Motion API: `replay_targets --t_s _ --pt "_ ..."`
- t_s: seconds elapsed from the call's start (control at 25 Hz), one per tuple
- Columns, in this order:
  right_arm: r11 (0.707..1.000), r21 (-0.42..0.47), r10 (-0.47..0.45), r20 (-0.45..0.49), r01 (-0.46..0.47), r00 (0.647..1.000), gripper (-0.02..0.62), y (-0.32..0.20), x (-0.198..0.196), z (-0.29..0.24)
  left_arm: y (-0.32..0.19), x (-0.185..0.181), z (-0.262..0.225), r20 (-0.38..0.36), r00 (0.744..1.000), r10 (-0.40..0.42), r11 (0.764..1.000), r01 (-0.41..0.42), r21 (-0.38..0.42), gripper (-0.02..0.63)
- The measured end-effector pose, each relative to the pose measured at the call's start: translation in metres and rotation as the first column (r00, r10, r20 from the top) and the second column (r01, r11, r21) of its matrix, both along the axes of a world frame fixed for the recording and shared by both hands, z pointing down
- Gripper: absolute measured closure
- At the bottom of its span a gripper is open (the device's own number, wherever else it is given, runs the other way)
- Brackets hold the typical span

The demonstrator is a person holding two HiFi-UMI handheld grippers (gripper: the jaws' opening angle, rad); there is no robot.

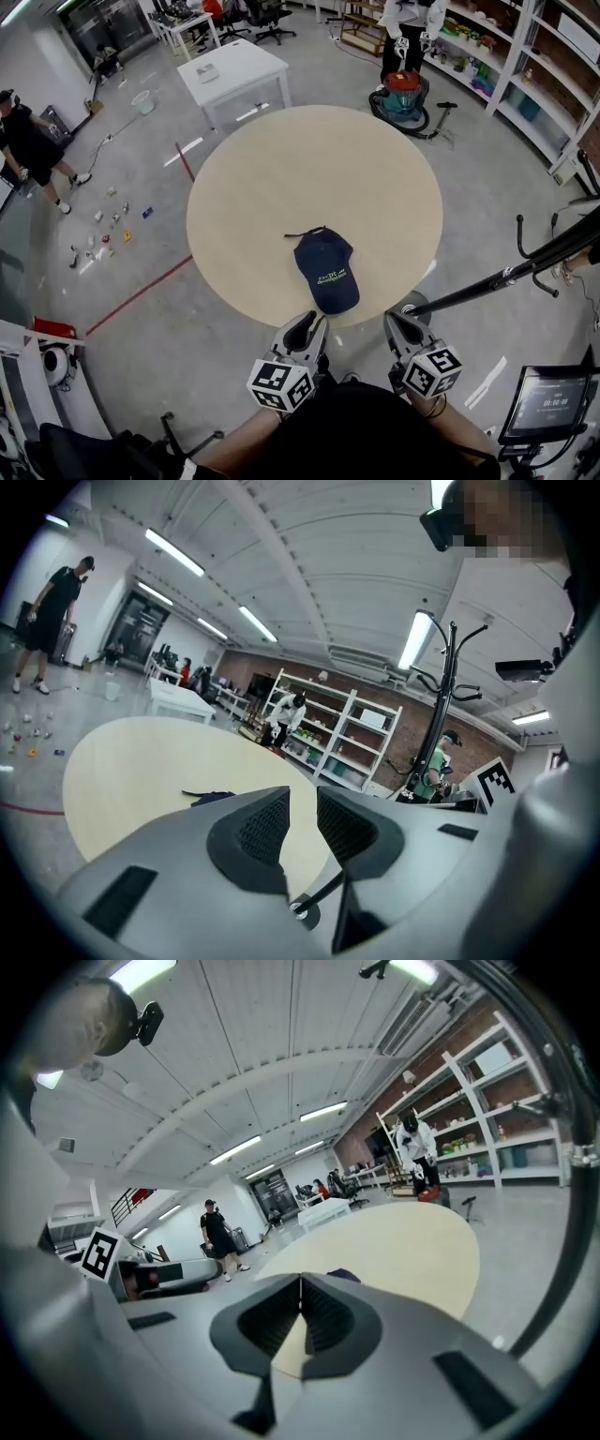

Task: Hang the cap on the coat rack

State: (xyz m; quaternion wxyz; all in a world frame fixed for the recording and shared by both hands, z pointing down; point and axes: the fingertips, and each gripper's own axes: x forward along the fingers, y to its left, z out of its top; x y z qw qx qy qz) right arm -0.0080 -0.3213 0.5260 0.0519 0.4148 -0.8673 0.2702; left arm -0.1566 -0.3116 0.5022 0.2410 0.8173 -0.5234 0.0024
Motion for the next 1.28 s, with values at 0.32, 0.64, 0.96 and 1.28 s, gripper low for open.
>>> replay_targets --t_s 0.32,0.64,0.96,1.28 --pt "0.997 -0.077 -0.006 -0.01 0.006 1.0 0.591 -0.064 -0.029 0.033 -0.07 -0.029 0.04 0.028 0.999 0.017 0.996 -0.015 -0.085 0.511" --pt "0.987 -0.16 -0.003 -0.092 -0.012 0.996 0.54 -0.097 -0.05 0.067 -0.102 -0.053 0.081 0.057 0.998 0.029 0.983 -0.018 -0.182 0.489" --pt "0.965 -0.261 -0.007 -0.152 -0.034 0.988 0.442 -0.129 -0.057 0.108 -0.124 -0.054 0.141 -0.001 0.999 0.051 0.925 -0.048 -0.376 0.376" --pt "0.942 -0.332 -0.023 -0.187 -0.041 0.982 0.434 -0.156 -0.074 0.139 -0.138 -0.065 0.193 -0.069 0.997 0.029 0.85 -0.061 -0.523 0.351"
